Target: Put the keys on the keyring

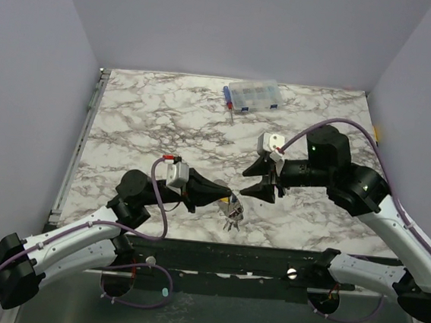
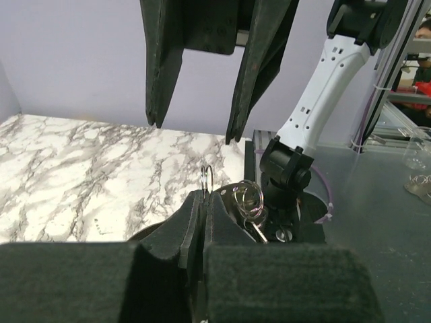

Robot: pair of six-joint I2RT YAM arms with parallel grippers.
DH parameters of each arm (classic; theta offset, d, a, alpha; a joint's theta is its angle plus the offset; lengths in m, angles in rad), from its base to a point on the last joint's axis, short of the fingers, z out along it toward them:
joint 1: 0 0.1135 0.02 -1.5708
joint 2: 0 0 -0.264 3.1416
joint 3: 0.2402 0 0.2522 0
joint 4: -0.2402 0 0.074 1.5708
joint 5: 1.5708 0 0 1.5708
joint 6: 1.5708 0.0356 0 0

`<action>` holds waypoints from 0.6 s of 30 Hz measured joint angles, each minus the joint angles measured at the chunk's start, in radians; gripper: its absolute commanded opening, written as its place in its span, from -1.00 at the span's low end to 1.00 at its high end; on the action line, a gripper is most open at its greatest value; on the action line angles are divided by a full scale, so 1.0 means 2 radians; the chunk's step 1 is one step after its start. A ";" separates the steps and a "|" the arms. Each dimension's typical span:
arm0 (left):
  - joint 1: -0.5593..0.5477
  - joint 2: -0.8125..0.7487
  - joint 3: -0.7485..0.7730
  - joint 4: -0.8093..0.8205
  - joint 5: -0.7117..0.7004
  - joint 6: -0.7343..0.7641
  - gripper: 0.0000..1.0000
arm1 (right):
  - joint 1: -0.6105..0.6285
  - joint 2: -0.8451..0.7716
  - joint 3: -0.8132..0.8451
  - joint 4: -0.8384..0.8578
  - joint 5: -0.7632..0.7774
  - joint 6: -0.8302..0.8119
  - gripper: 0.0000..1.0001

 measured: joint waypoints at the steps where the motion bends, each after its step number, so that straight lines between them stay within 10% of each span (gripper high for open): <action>1: 0.000 0.000 0.000 -0.003 0.000 0.002 -1.00 | 0.000 0.006 0.009 -0.009 0.000 -0.001 0.06; 18: 0.000 0.001 0.000 -0.055 0.000 0.032 -1.00 | 0.009 0.073 0.039 -0.089 0.001 -0.005 -0.18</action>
